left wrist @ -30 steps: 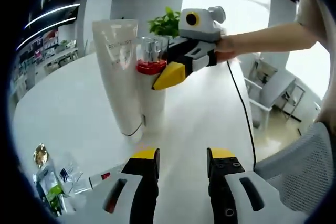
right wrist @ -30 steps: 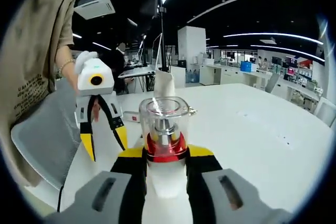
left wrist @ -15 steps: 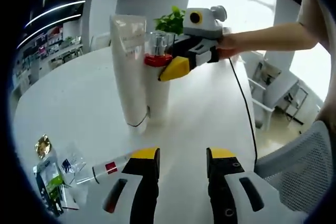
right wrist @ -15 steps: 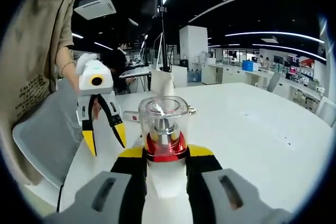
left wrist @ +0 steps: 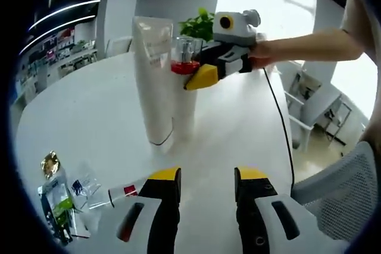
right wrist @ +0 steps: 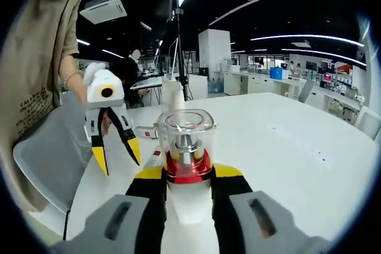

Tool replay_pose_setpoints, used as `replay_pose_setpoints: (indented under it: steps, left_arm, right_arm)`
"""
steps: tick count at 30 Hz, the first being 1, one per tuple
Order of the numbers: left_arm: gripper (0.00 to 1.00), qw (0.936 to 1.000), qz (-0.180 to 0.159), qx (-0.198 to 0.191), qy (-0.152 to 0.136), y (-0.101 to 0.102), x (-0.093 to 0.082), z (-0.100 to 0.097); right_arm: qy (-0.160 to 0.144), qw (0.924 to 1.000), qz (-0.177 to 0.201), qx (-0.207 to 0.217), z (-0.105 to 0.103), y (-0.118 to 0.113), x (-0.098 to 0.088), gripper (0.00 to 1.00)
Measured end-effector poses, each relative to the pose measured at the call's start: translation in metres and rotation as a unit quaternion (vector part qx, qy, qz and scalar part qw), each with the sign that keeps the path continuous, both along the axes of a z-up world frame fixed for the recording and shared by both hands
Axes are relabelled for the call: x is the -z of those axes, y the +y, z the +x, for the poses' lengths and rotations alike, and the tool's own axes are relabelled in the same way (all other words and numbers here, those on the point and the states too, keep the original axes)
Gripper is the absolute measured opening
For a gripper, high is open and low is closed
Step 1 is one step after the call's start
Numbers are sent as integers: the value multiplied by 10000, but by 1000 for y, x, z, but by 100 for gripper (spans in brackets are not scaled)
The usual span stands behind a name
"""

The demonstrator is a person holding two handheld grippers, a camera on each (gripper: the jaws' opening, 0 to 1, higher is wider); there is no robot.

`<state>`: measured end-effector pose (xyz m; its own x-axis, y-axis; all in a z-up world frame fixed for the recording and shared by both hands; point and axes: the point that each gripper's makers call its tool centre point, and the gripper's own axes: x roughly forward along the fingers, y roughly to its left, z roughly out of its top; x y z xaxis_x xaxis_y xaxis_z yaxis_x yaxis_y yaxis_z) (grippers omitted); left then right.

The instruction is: Arrange the skincare products in the storage area until every visible bottle or jar stands upright without overlapping.

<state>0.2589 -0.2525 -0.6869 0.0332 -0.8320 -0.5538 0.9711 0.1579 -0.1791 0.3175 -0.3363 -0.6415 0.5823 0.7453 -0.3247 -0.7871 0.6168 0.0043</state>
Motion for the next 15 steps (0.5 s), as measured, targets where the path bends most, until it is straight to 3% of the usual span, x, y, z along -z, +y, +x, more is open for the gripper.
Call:
replay_pose_setpoints:
  steps: [5,15]
  left_arm:
    - [33,9999,-36,9,-168,-16,-2,26]
    - [34,9984,132,202,-509,-38,3,52]
  right_arm:
    - [7,10000,0,20,0,0,0,28]
    - [25,10000,7,36,-1,0,0,28]
